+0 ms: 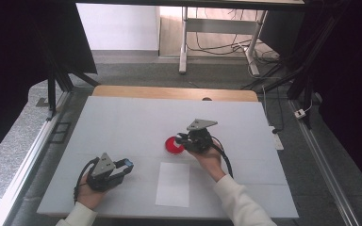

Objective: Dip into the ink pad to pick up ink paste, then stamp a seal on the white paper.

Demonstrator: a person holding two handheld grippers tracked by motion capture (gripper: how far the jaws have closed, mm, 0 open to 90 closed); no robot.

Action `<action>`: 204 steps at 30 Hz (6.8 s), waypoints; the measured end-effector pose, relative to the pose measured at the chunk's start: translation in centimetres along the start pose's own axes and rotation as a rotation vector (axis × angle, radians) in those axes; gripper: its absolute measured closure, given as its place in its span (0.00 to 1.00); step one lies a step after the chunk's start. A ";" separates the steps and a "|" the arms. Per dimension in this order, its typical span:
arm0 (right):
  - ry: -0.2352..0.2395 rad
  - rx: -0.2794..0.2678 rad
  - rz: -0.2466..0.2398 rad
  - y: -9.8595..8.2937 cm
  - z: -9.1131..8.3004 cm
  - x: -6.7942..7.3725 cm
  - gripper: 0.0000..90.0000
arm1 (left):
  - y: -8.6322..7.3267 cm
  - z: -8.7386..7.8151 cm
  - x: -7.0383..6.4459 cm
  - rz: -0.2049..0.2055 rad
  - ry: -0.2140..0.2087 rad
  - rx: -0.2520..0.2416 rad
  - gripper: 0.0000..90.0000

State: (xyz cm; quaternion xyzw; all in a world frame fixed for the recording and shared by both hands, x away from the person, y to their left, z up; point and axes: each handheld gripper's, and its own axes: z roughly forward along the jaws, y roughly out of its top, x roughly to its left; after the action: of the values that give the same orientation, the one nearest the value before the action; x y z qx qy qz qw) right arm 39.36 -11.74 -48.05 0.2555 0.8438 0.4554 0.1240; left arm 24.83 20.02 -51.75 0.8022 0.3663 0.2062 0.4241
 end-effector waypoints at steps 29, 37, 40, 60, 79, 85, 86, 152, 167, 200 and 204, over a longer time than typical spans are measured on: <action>0.023 -0.058 0.001 -0.1 -3.9 1.2 0.84 | 0.0 0.0 0.0 -0.001 0.006 0.003 0.72; 0.035 -0.050 -0.012 -0.4 -4.6 1.8 0.84 | 0.0 0.0 0.0 -0.001 0.007 0.003 0.72; 0.042 -0.054 -0.009 -0.6 -4.8 2.0 0.84 | 0.0 0.0 0.0 -0.001 0.006 0.002 0.72; 0.071 -0.052 -0.019 -1.3 -6.2 3.2 0.84 | 0.1 0.2 -0.1 0.003 0.002 0.003 0.72; 0.114 -0.044 -0.025 -2.4 -7.1 4.6 0.84 | 0.1 0.2 0.0 -0.001 0.004 0.004 0.72; 0.128 -0.035 -0.038 -2.7 -7.1 5.3 0.84 | 0.1 0.2 0.0 0.001 0.001 0.004 0.72; 0.130 -0.036 -0.040 -2.7 -7.0 5.4 0.84 | 0.1 0.2 0.0 0.001 -0.001 0.004 0.72; 0.158 0.141 -0.164 -5.0 -2.6 8.0 0.84 | 0.0 0.3 -0.1 0.005 -0.005 0.008 0.72; 0.149 0.176 -0.170 -5.1 -2.3 8.1 0.84 | 0.1 0.3 -0.2 0.006 -0.007 0.009 0.72; 0.135 0.162 -0.185 -5.4 -2.4 8.5 0.85 | 0.1 0.2 -0.2 0.002 0.000 0.005 0.72; 0.139 0.161 -0.185 -5.4 -2.4 8.4 0.85 | 0.1 0.2 -0.2 0.000 0.000 0.004 0.72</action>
State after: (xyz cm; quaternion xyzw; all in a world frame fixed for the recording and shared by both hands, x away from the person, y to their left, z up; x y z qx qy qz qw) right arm 29.53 -11.29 -51.05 0.1538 0.9040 0.3895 0.0859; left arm 24.88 19.78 -51.80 0.8030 0.3668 0.2055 0.4225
